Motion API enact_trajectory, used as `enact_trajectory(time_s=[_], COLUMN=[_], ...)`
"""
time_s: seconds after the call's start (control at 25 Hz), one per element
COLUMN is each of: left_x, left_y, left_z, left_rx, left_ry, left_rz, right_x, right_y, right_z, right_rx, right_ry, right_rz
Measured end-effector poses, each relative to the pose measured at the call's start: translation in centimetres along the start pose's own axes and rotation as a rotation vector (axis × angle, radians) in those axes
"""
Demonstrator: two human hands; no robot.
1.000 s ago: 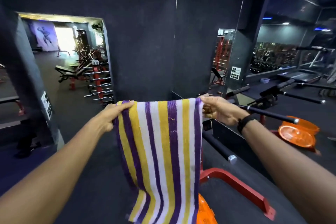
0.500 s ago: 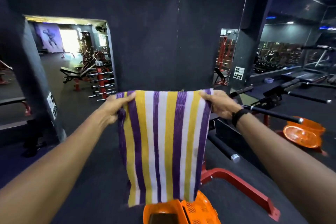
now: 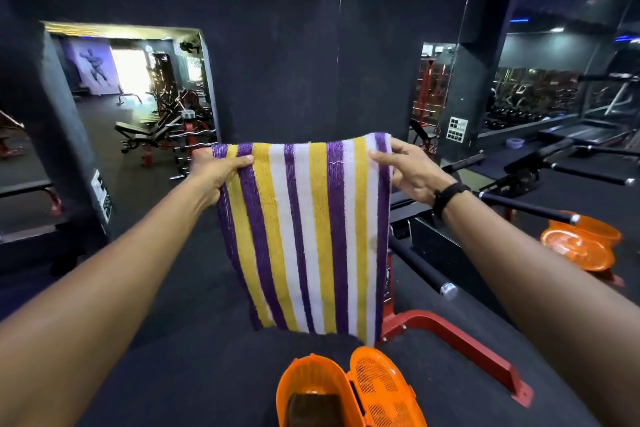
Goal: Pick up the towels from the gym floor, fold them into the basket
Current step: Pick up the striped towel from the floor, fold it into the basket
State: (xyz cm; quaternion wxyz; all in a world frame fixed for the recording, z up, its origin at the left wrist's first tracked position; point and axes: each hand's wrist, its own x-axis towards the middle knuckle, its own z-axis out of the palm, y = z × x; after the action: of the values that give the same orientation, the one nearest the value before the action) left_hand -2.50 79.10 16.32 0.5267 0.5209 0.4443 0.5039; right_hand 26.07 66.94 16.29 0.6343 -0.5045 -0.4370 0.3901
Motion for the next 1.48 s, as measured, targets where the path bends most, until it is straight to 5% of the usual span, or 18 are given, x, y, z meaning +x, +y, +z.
enact_trajectory(time_s=[0.08,0.28,0.44,0.68,0.84,1.04,1.16,1.32,1.4,1.48], left_x=[0.0,-0.5,-0.5,0.2,0.4,1.0,1.5,1.1,1.5,2.0], left_y=[0.2,0.5,-0.3,-0.9,-0.8,-1.3,-1.3,-1.2,1.6,4.6], left_z=[-0.1,-1.1,-0.5,-0.1,0.3,0.4,-0.5,-1.0,-0.2,0.4], left_rx=[0.037,0.278,0.456,0.491,0.742,0.98,0.996,1.165,0.944,0.291], left_ry=[-0.045,-0.408,-0.14,-0.249,-0.165,-0.024,-0.158,-0.54,-0.502,-0.392], left_rz=[-0.003,-0.18,-0.127,0.128,0.346,0.511,0.511,0.244,0.341,0.389], right_x=[-0.5,-0.4,0.4,0.4,-0.1,-0.3,0.3,-0.4,0.0,0.9], right_y=[0.4,1.4,1.7,2.2,2.1,2.1,1.8,1.4,-2.0,-5.5], right_z=[0.0,-0.4,-1.3,-2.4,-2.9,-2.9,-4.1,-4.5,-4.0,-4.5], right_rx=[-0.114,-0.111,-0.076,-0.374,-0.863,-0.978,-0.947,-0.887,-0.739,-0.39], right_ry=[-0.123,0.056,0.207,0.291,0.364,0.357,0.209,-0.248,-0.259,-0.126], right_rz=[0.039,-0.033,-0.064,-0.146,-0.308,-0.327,-0.243,0.03,-0.032,-0.112])
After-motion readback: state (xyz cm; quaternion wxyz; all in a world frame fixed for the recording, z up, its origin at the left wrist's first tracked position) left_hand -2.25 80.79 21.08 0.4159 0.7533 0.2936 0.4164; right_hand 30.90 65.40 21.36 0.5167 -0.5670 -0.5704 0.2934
